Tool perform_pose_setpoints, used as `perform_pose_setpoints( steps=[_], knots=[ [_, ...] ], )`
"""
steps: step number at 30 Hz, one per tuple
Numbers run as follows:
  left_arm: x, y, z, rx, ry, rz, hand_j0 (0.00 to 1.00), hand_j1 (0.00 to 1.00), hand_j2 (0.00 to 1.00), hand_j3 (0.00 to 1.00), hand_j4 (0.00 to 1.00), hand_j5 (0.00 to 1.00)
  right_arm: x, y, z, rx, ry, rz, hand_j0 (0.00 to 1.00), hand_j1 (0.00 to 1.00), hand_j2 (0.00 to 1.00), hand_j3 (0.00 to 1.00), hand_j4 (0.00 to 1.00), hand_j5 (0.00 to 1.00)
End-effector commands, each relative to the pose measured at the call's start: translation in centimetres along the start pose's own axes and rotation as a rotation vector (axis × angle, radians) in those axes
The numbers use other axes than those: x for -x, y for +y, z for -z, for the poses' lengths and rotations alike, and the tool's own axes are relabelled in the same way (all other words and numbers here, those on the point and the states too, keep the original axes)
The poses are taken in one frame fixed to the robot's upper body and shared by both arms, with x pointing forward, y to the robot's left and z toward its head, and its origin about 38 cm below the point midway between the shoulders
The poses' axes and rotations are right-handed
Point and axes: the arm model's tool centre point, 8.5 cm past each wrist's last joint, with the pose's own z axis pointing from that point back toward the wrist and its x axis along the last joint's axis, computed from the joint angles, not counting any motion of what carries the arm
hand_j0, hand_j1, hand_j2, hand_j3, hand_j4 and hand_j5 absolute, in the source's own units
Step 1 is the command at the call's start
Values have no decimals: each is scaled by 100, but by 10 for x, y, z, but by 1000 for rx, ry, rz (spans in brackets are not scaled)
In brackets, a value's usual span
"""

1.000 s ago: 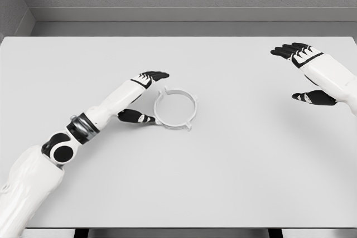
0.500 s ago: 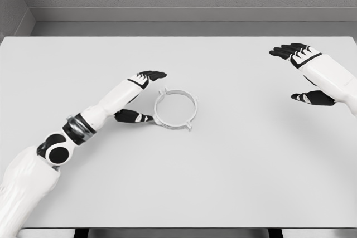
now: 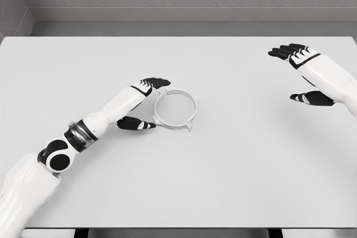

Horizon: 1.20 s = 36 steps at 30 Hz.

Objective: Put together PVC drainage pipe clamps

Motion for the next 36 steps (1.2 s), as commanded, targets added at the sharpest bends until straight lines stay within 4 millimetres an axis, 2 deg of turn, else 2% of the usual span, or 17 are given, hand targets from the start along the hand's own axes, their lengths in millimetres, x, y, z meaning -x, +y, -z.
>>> perform_pose_setpoints(
  steps=[1,36],
  knots=[
    [2,-1,-1,1,7,-5,100,100,100,100,100,100,0,0,0,4,-2,6,100,100,100,100,100,100],
    [11,-10,15,-2,29,-34,100,100,100,100,100,100,0,0,0,4,-2,7,100,100,100,100,100,100]
  ],
)
